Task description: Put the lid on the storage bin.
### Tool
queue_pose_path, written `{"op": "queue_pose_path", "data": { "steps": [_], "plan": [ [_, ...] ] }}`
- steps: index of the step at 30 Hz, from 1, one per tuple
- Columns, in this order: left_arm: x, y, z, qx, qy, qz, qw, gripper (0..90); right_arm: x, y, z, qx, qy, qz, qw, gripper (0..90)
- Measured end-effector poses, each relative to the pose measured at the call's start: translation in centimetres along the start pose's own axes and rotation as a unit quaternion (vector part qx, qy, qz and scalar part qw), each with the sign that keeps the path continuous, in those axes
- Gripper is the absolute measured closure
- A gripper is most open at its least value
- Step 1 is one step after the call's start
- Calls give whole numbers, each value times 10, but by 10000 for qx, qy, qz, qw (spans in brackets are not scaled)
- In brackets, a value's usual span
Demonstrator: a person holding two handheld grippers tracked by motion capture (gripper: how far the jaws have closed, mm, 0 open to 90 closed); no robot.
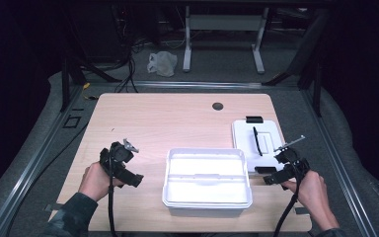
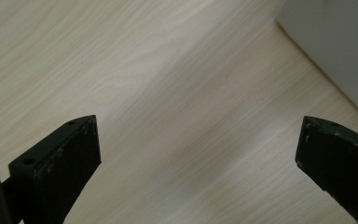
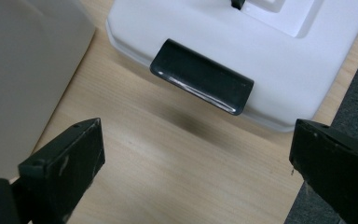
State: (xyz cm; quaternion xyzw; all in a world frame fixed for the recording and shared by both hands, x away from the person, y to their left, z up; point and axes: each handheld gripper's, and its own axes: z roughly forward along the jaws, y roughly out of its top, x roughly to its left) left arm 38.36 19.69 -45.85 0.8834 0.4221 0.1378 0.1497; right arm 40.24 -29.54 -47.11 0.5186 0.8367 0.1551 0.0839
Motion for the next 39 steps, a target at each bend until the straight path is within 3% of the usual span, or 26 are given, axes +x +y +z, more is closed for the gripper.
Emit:
{"op": "queue_pose_path", "data": {
  "steps": [3,9,16,20,28,33,34,39],
  "plan": [
    [3,-3,9,259,-39,-112,9996,0,-1,8,2,78,-31,8,10000,24],
    [6,-10,15,490,-80,-190,9986,0,-5,29,3,89,-82,89,9999,31],
    [7,-14,17,530,-140,-262,9982,0,-7,64,11,67,-131,190,9997,36],
    [8,-16,18,559,-150,-282,9979,0,-11,83,20,111,-90,368,9992,23],
    [7,-16,21,646,-163,-227,9975,0,-27,107,49,482,-120,756,9959,0],
    [7,-16,22,656,-182,-230,9974,0,-32,117,57,549,-80,938,9940,160],
    [7,-16,22,655,-186,-229,9974,0,-31,119,58,545,-174,905,9943,253],
    [7,-16,22,682,-185,-166,9974,1,-26,124,66,578,-237,901,9940,406]
  ]
}}
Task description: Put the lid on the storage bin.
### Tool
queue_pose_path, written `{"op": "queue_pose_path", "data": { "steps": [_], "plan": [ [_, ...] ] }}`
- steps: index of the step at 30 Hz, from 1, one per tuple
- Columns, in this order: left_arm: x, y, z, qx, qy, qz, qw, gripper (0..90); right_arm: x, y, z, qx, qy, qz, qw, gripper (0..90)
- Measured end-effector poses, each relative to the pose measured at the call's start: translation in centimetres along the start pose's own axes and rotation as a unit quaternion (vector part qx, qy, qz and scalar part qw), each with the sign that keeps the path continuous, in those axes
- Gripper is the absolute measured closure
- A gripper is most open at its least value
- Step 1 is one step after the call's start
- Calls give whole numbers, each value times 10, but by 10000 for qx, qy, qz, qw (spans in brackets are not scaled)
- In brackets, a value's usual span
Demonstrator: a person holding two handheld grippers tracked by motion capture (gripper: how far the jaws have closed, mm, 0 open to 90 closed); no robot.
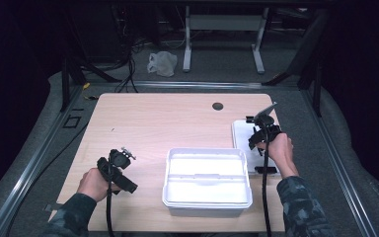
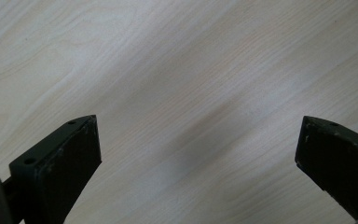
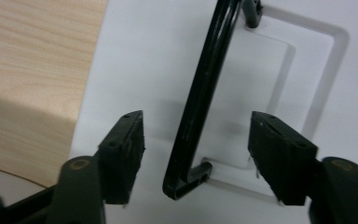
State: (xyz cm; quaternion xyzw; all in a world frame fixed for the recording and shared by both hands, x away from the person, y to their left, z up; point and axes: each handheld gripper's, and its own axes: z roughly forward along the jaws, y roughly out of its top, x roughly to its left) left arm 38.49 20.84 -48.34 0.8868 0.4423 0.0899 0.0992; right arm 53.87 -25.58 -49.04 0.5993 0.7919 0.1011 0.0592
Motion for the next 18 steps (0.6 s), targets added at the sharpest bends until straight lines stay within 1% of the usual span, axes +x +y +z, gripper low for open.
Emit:
{"op": "queue_pose_path", "data": {
  "steps": [1,3,4,6,10,14,18],
  "plan": [
    [0,0,0,-8,-2,-28,10000,2,1,1,2,-33,-33,49,10000,451],
    [1,-1,0,-11,11,-47,10000,4,3,2,3,4,-69,36,10000,524],
    [1,-1,0,-8,12,-50,10000,7,3,3,5,-12,-122,30,9999,565],
    [1,-1,0,-7,13,-47,10000,17,3,4,7,66,-159,56,9998,626],
    [1,-1,0,14,21,-19,10000,23,3,5,10,30,-251,82,9996,740],
    [2,-1,0,17,31,-14,10000,26,1,5,10,60,-281,115,9995,789],
    [2,-1,0,-17,42,-40,10000,15,-3,4,9,-32,-351,185,9992,806]
  ]
}}
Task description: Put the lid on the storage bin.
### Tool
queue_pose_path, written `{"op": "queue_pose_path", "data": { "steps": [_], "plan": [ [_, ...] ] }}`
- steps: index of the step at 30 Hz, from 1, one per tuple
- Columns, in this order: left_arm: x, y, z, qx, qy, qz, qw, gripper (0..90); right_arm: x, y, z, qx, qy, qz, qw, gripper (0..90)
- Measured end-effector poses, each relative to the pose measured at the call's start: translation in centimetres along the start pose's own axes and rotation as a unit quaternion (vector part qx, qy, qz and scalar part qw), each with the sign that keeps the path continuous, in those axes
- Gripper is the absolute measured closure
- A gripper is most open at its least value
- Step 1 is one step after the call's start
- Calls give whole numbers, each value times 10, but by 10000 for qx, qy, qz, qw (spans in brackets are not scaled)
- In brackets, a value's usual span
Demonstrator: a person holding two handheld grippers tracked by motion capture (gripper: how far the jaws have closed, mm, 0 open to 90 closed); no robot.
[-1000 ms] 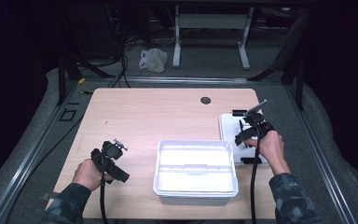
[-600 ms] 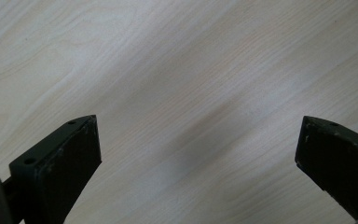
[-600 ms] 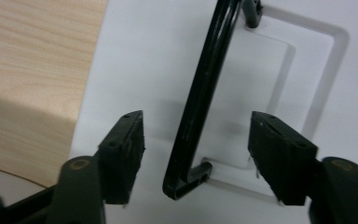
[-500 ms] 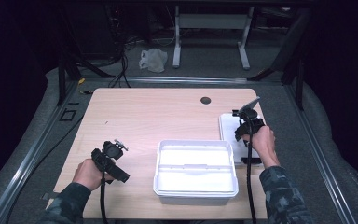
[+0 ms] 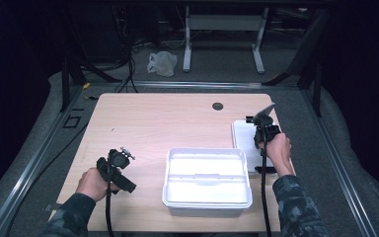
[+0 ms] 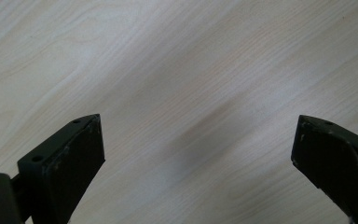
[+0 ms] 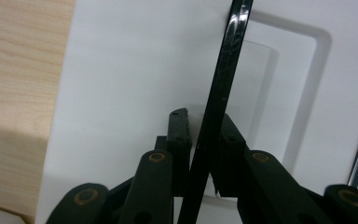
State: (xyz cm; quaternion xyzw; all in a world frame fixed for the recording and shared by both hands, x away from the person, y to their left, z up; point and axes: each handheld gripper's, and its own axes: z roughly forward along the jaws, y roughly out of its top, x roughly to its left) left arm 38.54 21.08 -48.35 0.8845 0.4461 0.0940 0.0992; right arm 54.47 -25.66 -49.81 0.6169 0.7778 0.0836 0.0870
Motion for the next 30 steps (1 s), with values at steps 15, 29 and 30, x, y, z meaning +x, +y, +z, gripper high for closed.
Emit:
{"op": "queue_pose_path", "data": {
  "steps": [15,29,30],
  "plan": [
    [5,-2,0,-54,37,-52,10000,0,-17,-5,-9,-145,51,-95,9998,846],
    [8,-3,1,-37,22,-81,10000,0,-39,-9,-51,-435,191,-430,9979,847],
    [8,-3,1,-41,12,-74,10000,0,-40,-9,-54,-416,216,-460,9978,847]
  ]
}}
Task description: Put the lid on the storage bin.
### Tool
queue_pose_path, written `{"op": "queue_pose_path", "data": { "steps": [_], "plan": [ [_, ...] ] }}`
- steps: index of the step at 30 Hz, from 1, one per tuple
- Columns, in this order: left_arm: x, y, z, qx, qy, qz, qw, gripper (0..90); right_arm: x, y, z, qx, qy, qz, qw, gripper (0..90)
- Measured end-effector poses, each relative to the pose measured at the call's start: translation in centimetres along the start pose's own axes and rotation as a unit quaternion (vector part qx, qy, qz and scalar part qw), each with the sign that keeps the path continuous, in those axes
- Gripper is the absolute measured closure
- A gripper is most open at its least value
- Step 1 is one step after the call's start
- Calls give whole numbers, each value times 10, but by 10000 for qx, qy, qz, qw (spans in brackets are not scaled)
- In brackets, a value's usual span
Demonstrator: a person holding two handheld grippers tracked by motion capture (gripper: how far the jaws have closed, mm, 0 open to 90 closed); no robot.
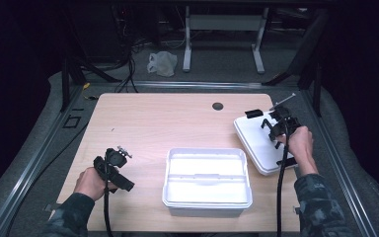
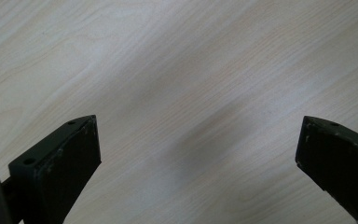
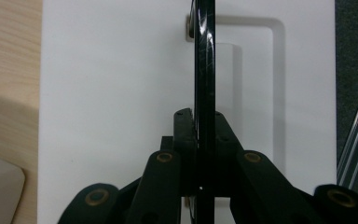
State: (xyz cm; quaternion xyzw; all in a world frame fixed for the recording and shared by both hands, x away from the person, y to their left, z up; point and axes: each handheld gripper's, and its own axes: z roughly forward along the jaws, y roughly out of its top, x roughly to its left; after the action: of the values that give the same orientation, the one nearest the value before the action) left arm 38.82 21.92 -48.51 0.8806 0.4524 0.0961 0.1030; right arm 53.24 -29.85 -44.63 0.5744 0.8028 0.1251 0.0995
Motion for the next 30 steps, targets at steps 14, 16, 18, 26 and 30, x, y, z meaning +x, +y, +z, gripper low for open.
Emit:
{"op": "queue_pose_path", "data": {
  "steps": [14,16,18,26,30],
  "plan": [
    [2,0,3,33,-34,-34,10000,0,-5,-2,-56,-358,256,-643,9970,847],
    [3,-1,3,30,-39,-54,10000,0,-2,-1,-67,-426,333,-788,9954,847],
    [3,-1,3,41,-44,-44,10000,0,2,-1,-78,-541,410,-975,9929,847],
    [4,0,4,42,-50,-67,10000,0,38,-3,-114,-777,827,-2035,9725,847],
    [5,0,5,56,-64,-46,10000,0,59,-4,-124,-832,1143,-2557,9564,847]
  ]
}}
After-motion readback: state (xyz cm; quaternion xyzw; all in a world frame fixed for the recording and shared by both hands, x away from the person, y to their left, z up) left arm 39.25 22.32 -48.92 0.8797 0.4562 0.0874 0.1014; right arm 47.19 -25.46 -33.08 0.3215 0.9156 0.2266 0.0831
